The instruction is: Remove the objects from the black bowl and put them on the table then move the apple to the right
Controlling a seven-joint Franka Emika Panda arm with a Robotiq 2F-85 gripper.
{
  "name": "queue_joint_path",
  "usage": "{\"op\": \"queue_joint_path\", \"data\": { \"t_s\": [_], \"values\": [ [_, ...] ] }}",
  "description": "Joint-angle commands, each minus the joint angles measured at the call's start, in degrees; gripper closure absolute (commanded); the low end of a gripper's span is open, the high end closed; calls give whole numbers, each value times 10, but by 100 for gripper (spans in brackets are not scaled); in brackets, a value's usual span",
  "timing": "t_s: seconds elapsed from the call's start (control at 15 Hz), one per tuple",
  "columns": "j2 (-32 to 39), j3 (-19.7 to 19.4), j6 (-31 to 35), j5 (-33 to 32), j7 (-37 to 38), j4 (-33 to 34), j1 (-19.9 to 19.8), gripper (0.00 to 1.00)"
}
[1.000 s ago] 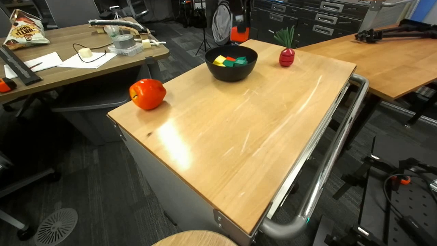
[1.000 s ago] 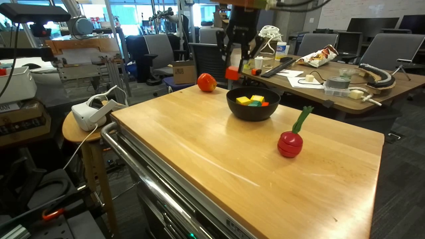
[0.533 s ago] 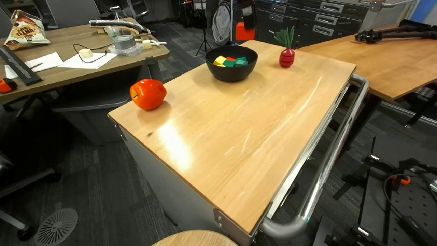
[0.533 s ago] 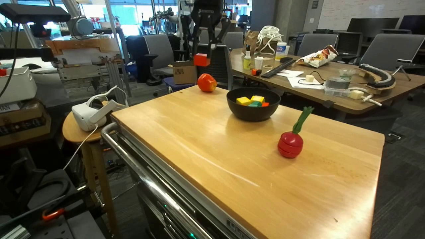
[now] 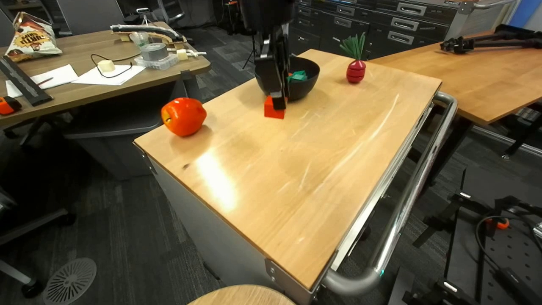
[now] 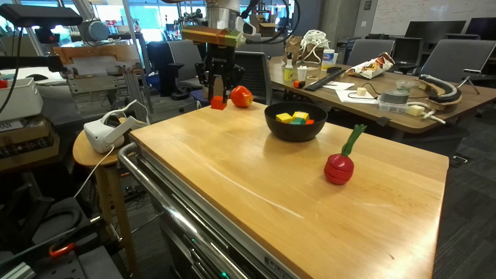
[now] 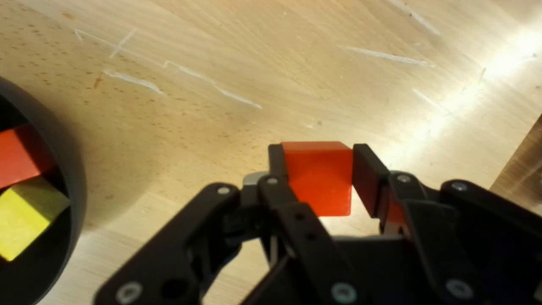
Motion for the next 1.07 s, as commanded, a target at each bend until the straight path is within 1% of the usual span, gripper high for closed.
{"op": "queue_joint_path", "data": {
  "t_s": [0.0,0.27,0.33,0.4,0.47,0.53,0.67,0.73,0.8,0.93,1.0],
  "values": [
    [16,3,53,4,34,-26,9,83],
    [37,5,64,-1,50,-32,16,83],
    [35,5,66,1,51,-33,16,75],
    [29,4,71,-1,52,-37,16,33],
    [16,3,76,-2,49,-43,14,33],
    [-1,3,80,5,43,-51,8,28],
    [-47,-4,99,16,37,-69,-8,12],
    [-68,-10,106,21,35,-74,-18,5],
    [-85,-19,113,21,37,-75,-26,0],
    [-112,-43,125,15,39,-69,-48,0],
    [-116,-57,130,24,38,-62,-62,0]
  ]
}}
